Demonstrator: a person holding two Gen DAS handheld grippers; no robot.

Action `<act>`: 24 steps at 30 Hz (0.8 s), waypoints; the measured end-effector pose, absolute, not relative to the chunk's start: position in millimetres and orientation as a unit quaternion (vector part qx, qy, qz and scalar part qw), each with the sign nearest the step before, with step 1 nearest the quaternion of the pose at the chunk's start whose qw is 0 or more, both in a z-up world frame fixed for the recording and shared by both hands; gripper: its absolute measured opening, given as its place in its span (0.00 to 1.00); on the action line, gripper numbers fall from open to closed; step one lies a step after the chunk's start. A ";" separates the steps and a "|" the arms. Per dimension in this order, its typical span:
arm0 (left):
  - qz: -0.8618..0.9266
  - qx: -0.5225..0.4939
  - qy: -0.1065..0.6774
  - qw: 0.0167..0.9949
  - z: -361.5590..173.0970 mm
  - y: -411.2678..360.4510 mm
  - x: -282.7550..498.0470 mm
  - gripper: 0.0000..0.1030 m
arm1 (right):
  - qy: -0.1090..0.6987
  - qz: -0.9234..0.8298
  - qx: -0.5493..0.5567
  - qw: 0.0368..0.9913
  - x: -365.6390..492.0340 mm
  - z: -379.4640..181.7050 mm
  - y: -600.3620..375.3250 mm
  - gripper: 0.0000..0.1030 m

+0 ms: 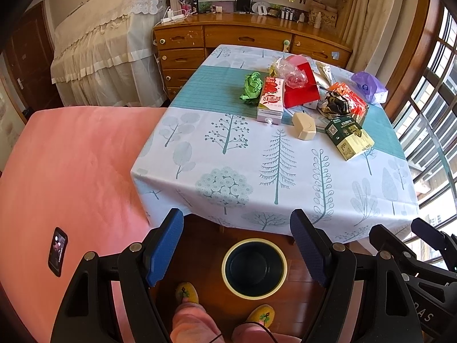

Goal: Collect trash

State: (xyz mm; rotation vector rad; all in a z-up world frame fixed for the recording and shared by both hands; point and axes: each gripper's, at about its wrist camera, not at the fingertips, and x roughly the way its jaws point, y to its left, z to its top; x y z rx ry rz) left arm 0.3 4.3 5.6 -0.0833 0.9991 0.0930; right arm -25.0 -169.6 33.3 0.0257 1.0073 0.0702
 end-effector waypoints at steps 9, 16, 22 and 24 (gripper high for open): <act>0.045 -0.041 0.479 0.876 6.5 4.9 1.3 0.77 | 0.482 0.035 0.013 0.875 -23.7 33.0 -167.6 0.82; 0.044 -0.041 0.478 0.876 6.3 5.5 0.6 0.77 | 0.482 0.035 0.014 0.876 -24.6 33.7 -169.4 0.82; 0.045 -0.040 0.477 0.877 6.2 5.8 1.2 0.77 | 0.481 0.037 0.015 0.876 -24.2 34.8 -168.5 0.82; 0.047 -0.040 0.476 0.877 6.7 5.9 0.2 0.77 | 0.479 0.039 0.015 0.877 -22.8 36.5 -165.5 0.82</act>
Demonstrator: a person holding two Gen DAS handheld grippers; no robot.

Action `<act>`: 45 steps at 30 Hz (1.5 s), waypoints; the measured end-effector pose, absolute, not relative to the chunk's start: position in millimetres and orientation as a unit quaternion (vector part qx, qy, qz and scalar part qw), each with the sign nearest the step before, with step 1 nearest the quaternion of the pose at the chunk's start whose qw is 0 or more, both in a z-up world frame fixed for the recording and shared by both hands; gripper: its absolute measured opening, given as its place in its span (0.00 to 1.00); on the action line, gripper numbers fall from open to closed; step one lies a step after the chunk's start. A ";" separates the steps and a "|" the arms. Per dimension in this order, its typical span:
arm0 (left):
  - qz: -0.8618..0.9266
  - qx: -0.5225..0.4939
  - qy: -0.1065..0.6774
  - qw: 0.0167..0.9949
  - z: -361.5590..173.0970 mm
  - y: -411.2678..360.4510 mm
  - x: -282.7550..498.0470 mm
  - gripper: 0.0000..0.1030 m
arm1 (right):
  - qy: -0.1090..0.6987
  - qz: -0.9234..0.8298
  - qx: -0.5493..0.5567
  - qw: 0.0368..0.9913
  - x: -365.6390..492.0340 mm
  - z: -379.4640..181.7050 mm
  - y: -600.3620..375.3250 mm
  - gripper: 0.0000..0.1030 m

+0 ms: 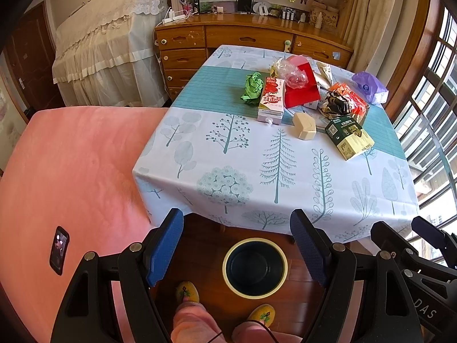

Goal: Collect trash

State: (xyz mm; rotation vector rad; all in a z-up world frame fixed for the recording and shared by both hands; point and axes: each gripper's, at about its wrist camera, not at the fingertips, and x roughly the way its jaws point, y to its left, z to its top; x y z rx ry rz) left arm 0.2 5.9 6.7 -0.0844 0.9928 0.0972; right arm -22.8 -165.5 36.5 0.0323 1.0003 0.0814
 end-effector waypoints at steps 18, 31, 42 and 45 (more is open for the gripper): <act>0.076 -0.041 0.458 0.885 41.5 12.5 -1.3 0.77 | 0.461 0.077 0.039 0.883 -9.7 55.0 -173.6 0.82; 0.044 -0.038 0.466 0.883 68.0 65.8 93.5 0.77 | 0.433 0.046 0.070 0.898 54.3 79.1 -157.2 0.82; -0.062 0.004 0.520 0.852 40.3 76.6 212.3 0.77 | 0.490 0.004 0.094 0.867 145.1 32.5 -134.9 0.73; -0.084 0.016 0.538 0.839 20.4 70.6 233.3 0.77 | 0.510 -0.010 0.083 0.856 169.0 2.3 -131.2 0.73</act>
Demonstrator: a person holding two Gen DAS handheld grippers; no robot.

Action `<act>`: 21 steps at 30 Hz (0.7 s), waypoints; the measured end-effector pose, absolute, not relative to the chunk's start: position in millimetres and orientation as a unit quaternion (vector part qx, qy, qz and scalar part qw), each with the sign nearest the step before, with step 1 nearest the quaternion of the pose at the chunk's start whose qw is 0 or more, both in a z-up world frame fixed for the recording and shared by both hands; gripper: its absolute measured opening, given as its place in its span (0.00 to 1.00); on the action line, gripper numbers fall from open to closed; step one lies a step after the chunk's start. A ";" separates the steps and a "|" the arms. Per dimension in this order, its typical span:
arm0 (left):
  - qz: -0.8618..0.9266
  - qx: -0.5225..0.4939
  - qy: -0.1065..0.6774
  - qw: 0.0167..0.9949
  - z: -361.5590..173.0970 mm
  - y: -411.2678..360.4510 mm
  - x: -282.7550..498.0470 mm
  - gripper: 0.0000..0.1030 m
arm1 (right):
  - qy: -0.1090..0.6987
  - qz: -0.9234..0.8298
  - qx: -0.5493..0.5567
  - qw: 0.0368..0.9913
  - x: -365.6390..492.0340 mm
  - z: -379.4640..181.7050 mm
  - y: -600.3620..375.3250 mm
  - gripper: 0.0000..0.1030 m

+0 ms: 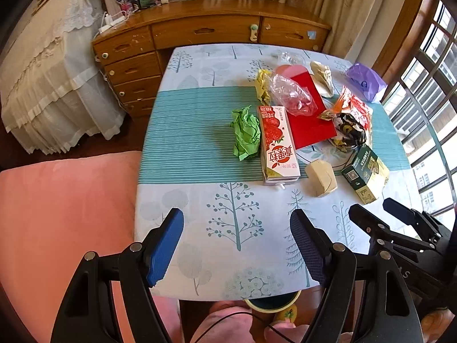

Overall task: Collect trash
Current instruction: 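Reach the left tool to the strawberry milk carton while the right tool reaches the snack box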

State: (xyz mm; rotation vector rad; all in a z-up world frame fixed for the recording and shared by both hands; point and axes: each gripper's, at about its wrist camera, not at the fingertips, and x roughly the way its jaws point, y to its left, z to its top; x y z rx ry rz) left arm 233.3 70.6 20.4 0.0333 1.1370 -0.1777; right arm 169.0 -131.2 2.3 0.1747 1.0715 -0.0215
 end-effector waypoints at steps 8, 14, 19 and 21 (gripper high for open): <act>-0.119 0.015 0.585 0.802 -27.9 49.7 299.6 0.77 | 0.520 -0.054 0.128 0.842 198.0 -35.2 -145.6 0.70; -0.141 0.004 0.605 0.784 -45.9 20.7 339.3 0.77 | 0.523 -0.079 0.144 0.836 192.5 -44.4 -159.7 0.70; -0.141 -0.001 0.632 0.762 -64.9 -7.8 362.7 0.77 | 0.513 -0.100 0.142 0.840 184.7 -38.1 -173.3 0.70; -0.127 0.003 0.640 0.758 -73.1 -16.1 369.9 0.77 | 0.507 -0.108 0.141 0.844 181.9 -33.1 -178.6 0.70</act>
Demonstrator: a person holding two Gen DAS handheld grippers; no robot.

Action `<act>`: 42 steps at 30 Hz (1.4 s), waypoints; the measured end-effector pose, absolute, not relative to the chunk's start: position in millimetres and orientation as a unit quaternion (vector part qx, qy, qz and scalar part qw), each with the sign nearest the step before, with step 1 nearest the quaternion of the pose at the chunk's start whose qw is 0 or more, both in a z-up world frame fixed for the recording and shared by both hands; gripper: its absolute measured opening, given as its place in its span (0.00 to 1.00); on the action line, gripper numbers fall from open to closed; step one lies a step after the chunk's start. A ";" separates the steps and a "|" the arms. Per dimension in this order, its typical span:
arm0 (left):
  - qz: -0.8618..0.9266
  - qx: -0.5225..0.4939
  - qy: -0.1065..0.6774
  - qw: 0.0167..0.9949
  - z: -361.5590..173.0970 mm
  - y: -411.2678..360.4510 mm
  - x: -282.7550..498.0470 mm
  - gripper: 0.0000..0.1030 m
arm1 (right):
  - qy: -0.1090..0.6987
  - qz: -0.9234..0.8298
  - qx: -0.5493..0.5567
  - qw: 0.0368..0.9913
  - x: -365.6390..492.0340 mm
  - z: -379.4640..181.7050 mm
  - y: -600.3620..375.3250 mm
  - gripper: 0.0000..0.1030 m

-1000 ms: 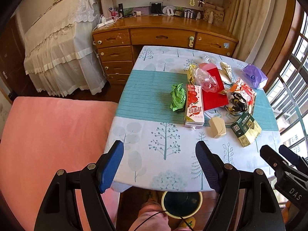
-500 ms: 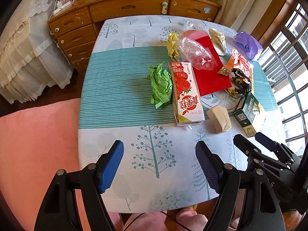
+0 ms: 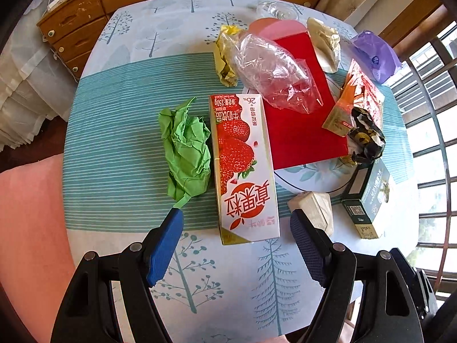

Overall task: Collect trash
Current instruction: 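Reach the left tool to the strawberry milk carton while the right tool reaches the snack box, then grasp the milk carton with the left tool while the right tool grasps the green snack box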

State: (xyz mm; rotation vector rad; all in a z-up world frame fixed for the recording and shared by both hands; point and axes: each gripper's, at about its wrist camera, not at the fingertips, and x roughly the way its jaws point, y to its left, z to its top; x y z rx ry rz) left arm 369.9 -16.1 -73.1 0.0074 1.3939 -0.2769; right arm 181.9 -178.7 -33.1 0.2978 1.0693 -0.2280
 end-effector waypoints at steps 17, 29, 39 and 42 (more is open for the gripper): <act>-0.090 0.045 0.664 0.741 -121.4 -52.1 391.4 0.66 | 0.488 -0.170 0.252 0.818 173.9 -35.4 -277.8 0.70; -0.112 0.027 0.653 0.749 -110.6 -45.7 371.4 0.50 | 0.502 -0.115 0.335 0.789 196.1 -89.9 -289.7 0.56; -0.120 0.027 0.633 0.765 -65.9 -36.3 329.3 0.49 | 0.459 -0.027 0.350 0.817 210.1 -76.5 -277.8 0.14; -0.121 0.029 0.622 0.773 -50.8 -32.1 316.2 0.49 | 0.453 -0.004 0.333 0.827 211.2 -62.8 -270.0 0.08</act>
